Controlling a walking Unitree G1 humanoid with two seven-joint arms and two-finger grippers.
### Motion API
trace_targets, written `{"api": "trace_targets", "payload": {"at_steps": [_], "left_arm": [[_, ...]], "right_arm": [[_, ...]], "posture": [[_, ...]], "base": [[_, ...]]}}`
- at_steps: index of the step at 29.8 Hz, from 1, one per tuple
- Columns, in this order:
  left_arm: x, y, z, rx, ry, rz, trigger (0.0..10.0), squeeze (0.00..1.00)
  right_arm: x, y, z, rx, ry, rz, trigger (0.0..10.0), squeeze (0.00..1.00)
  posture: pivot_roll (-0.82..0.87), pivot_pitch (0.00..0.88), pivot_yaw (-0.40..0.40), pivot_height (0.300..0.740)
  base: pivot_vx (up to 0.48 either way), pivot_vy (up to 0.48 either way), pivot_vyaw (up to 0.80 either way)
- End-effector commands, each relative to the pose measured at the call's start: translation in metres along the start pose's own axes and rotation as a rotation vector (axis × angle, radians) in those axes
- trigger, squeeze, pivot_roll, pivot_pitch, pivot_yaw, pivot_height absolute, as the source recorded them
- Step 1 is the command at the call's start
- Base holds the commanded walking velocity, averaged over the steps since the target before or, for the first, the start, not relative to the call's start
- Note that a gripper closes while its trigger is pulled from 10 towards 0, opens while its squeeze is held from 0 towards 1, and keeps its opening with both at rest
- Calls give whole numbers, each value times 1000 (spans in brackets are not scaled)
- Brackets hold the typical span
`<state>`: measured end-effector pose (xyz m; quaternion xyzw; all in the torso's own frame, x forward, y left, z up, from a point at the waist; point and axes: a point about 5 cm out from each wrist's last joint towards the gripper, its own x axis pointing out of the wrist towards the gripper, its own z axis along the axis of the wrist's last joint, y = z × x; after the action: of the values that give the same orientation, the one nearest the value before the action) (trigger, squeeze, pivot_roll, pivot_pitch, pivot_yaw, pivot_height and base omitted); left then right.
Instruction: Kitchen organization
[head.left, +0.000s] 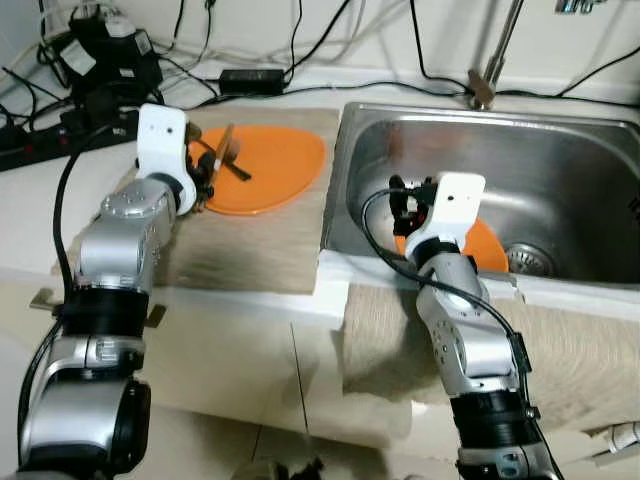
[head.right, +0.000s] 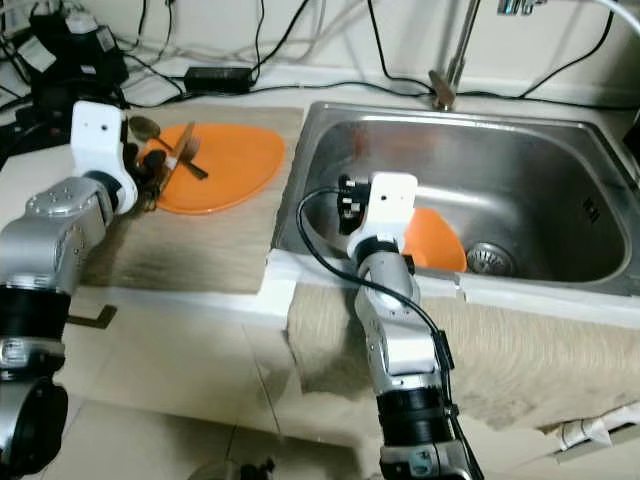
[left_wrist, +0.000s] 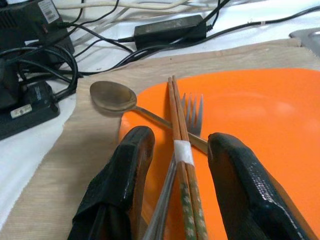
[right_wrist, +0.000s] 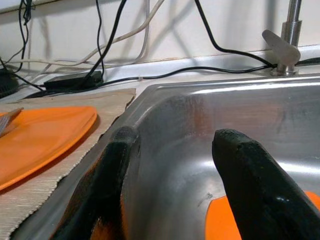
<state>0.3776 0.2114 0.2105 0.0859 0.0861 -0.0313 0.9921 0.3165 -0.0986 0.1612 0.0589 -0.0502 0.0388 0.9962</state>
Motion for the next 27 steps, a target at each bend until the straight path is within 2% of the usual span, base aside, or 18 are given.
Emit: {"api": "trace_targets", "payload": {"at_steps": [1, 3, 4, 5, 9, 18, 19, 21, 22, 23, 27], "left_arm": [[3, 2, 4, 23, -4, -9, 10000, 0], [6, 4, 7, 41, -8, -11, 10000, 0], [7, 5, 9, 47, -10, -16, 10000, 894], [8, 5, 11, 50, -14, -16, 10000, 1000], [12, 7, 12, 57, -17, -22, 10000, 1000], [17, -1, 5, 67, 10, -77, 10000, 1000], [18, -1, 4, 66, 21, -84, 10000, 627], [19, -2, 2, 64, 32, -91, 10000, 627], [20, -2, 1, 59, 40, -93, 10000, 149], [20, -2, 0, 55, 44, -94, 10000, 114], [21, -3, -4, 31, 78, -113, 10000, 94]], "right_arm": [[2, 3, 6, 3, -21, 10, 10000, 0], [2, 4, 6, 3, -22, 11, 10000, 0], [2, 4, 6, 2, -21, 11, 10000, 0], [2, 3, 5, 2, -20, 11, 10000, 0], [2, 3, 5, 0, -18, 10, 10000, 0], [1, 3, 5, -3, -15, 11, 10000, 0], [1, 3, 5, -3, -14, 13, 10000, 0], [1, 4, 4, -3, -13, 15, 10000, 0], [1, 4, 4, -3, -12, 16, 10000, 0], [1, 4, 4, -3, -12, 17, 10000, 0], [2, 4, 4, -5, -11, 18, 10000, 0]], "posture": [[40, 0, 66, 740], [40, 0, 67, 740], [39, 0, 68, 740], [39, 0, 68, 740], [34, 0, 70, 740], [35, 0, 66, 740], [35, 0, 64, 740], [35, 0, 64, 740], [36, 0, 64, 740], [35, 0, 64, 740], [33, 0, 64, 740]], "base": [[0, 0, 0], [0, 0, 0], [0, 0, 0], [0, 0, 0], [0, 0, 0], [0, 0, 0], [0, 0, 0], [0, 0, 0], [0, 0, 0], [0, 0, 0], [0, 0, 0]]}}
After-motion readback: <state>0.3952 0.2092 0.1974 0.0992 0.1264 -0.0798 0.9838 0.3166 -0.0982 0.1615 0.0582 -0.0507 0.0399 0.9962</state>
